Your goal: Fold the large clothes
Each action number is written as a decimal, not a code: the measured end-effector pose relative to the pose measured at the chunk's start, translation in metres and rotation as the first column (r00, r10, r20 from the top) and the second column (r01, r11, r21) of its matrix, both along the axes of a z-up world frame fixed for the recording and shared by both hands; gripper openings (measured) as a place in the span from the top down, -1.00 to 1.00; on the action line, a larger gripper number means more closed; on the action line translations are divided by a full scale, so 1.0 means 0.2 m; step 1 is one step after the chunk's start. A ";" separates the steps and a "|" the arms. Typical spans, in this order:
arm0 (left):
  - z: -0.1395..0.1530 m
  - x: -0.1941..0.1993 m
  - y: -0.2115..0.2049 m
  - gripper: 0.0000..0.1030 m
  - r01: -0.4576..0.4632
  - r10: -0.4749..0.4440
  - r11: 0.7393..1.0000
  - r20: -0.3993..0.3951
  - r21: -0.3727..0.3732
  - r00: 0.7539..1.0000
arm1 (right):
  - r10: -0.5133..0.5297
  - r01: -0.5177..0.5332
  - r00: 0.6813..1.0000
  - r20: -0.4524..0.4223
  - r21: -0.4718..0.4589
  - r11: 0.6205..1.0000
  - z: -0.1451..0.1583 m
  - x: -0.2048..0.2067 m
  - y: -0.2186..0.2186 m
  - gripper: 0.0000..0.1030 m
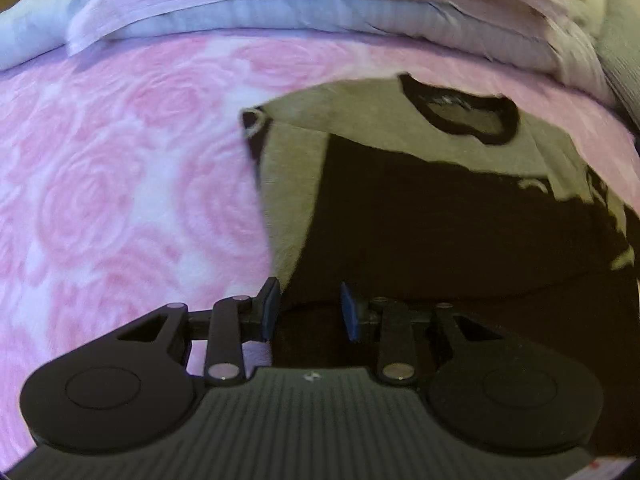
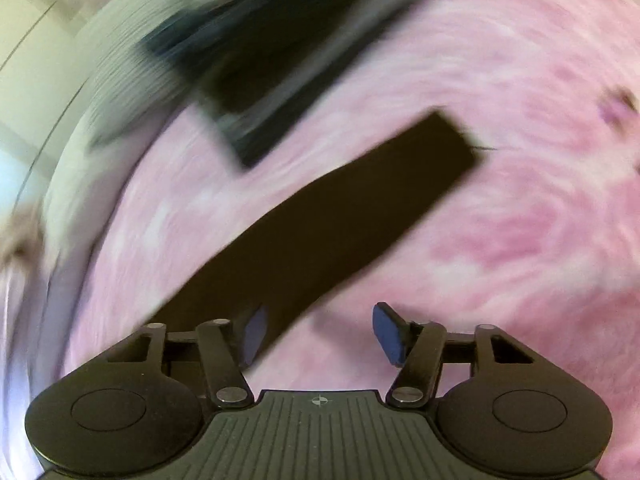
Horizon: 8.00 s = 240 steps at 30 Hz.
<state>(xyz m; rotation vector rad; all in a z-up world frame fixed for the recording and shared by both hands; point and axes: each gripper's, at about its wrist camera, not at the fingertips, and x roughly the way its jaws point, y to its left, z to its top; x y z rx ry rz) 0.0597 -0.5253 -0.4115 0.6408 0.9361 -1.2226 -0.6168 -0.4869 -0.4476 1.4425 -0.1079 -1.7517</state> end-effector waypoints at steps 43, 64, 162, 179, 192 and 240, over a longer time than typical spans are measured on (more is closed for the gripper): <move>0.09 0.31 0.31 0.46 -0.255 0.221 0.965 -0.318 -0.068 0.922 | 0.797 -0.870 0.035 -0.603 0.375 0.322 0.28 1.87 -0.43 -0.02; 0.01 -0.05 -0.13 0.51 0.122 -0.118 0.991 0.074 -0.046 0.990 | 0.854 -0.854 0.206 -0.478 0.338 0.396 0.20 1.81 -0.75 0.12; -0.06 0.03 1.35 0.91 0.019 -0.020 1.000 -0.531 -0.008 0.847 | 0.854 -0.872 0.466 0.231 -0.045 0.488 0.08 0.84 0.52 0.98; 0.13 0.00 2.12 0.92 -0.076 0.174 0.979 -0.587 0.187 0.790 | 0.820 -0.917 0.385 0.424 0.072 0.393 0.28 0.58 1.24 0.99; 0.50 0.11 1.48 0.92 -0.108 -0.009 0.984 -0.648 -0.141 0.761 | 0.882 -0.893 0.385 0.274 -0.132 0.431 0.68 0.76 0.65 0.98; -0.07 0.13 -0.06 0.67 0.100 -0.106 0.991 -0.056 -0.087 0.993 | 0.902 -0.893 0.340 -0.265 0.208 0.398 0.11 1.53 -0.65 0.80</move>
